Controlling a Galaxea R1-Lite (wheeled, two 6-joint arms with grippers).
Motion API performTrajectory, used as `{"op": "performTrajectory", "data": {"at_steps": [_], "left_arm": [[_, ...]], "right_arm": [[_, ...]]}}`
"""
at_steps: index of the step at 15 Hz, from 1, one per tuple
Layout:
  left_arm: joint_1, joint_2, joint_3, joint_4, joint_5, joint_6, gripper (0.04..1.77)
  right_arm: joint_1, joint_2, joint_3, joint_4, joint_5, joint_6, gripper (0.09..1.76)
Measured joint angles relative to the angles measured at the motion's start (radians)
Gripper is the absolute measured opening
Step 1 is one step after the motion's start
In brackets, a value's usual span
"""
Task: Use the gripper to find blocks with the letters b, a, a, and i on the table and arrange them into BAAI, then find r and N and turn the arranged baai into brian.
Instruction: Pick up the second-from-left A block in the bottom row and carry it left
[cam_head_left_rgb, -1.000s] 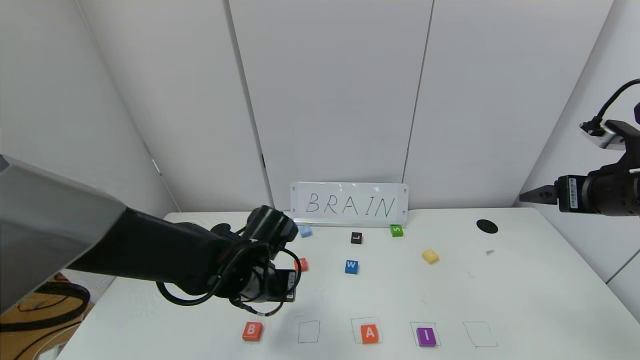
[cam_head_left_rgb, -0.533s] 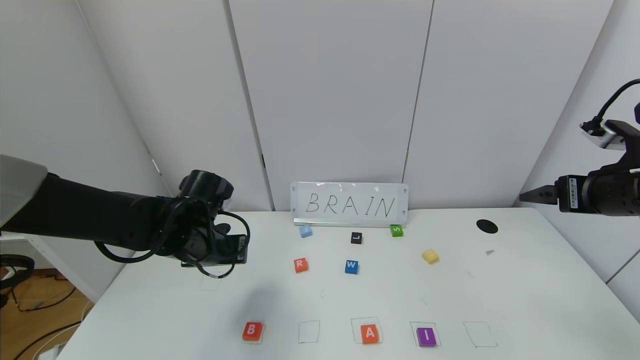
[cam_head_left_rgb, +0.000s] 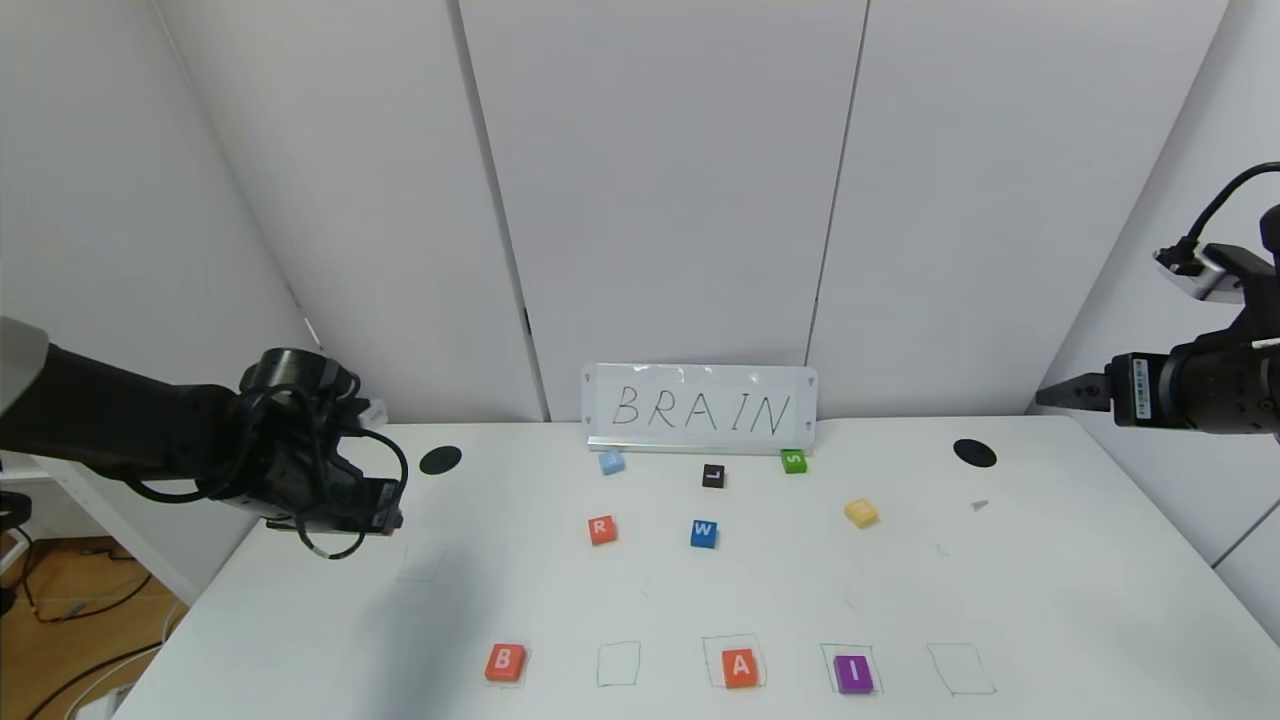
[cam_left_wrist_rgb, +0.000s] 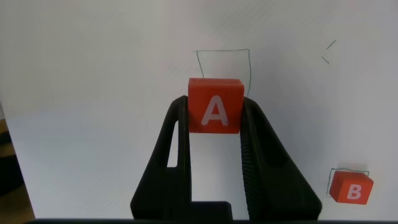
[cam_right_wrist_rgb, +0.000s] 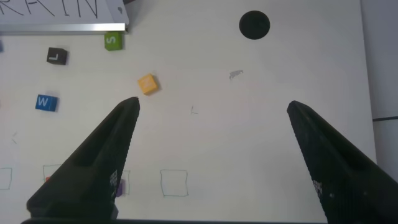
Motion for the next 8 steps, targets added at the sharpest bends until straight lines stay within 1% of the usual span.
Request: {"op": "performTrajectory", "data": {"at_steps": [4, 8], "left_arm": [[-0.005, 0.056, 0.013, 0.007, -0.002, -0.02, 0.52], [-0.038, 0.109, 0.017, -0.016, -0.002, -0.086, 0.52]], "right_arm": [[-0.005, 0.001, -0.004, 0.0, 0.0, 0.001, 1.71], [-0.008, 0.001, -0.005, 0.0, 0.0, 0.001, 1.71]]}}
